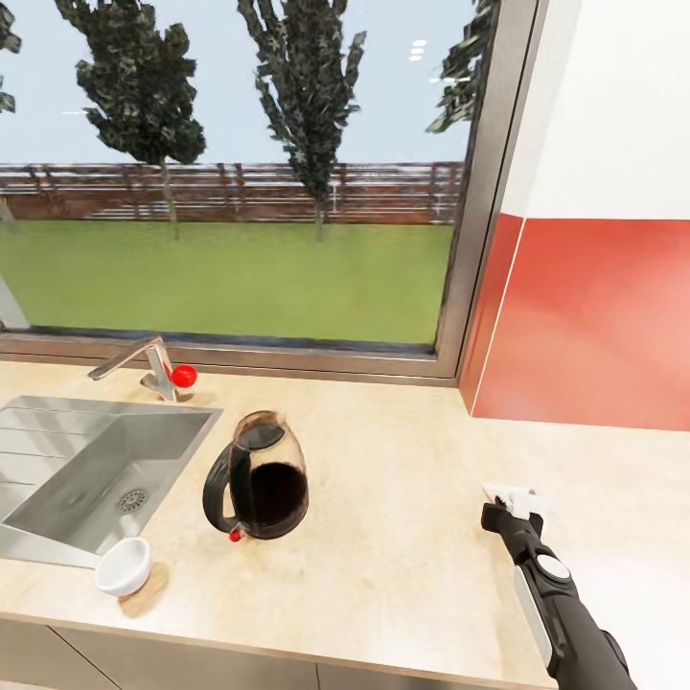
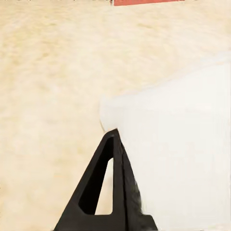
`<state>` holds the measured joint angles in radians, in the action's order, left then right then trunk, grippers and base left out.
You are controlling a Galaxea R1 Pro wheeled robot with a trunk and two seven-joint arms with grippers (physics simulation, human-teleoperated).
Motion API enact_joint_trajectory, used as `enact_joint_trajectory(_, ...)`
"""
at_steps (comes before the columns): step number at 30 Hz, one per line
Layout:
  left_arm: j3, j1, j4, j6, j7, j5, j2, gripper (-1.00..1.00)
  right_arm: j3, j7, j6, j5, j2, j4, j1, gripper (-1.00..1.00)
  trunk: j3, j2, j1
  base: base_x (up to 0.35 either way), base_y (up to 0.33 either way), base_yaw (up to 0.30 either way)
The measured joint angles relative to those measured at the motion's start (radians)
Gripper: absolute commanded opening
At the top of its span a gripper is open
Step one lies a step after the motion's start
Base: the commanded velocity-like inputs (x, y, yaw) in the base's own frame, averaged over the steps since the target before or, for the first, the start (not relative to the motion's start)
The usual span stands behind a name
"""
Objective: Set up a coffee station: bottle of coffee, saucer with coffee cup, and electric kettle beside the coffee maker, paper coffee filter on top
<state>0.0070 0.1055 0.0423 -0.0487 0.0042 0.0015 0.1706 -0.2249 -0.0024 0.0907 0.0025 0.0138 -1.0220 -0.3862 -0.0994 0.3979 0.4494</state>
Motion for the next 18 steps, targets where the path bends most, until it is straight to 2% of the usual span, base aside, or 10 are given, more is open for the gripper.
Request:
enact_joint_trajectory(12, 0.000, 0.000, 0.000, -0.004, -0.001, 0.000, 0.001, 1.00, -0.002, 0.006, 0.005, -0.002, -0.001, -0.026, 0.000, -1.00, 0.000, 0.000, 0.000, 0.000, 0.000, 0.000)
enact_joint_trajectory(18, 0.000, 0.000, -0.001, -0.006, -0.001, -0.003, 0.001, 1.00, 0.000, 0.004, 0.012, -0.003, -0.002, -0.183, 0.000, -1.00, 0.000, 0.000, 0.000, 0.000, 0.000, 0.000)
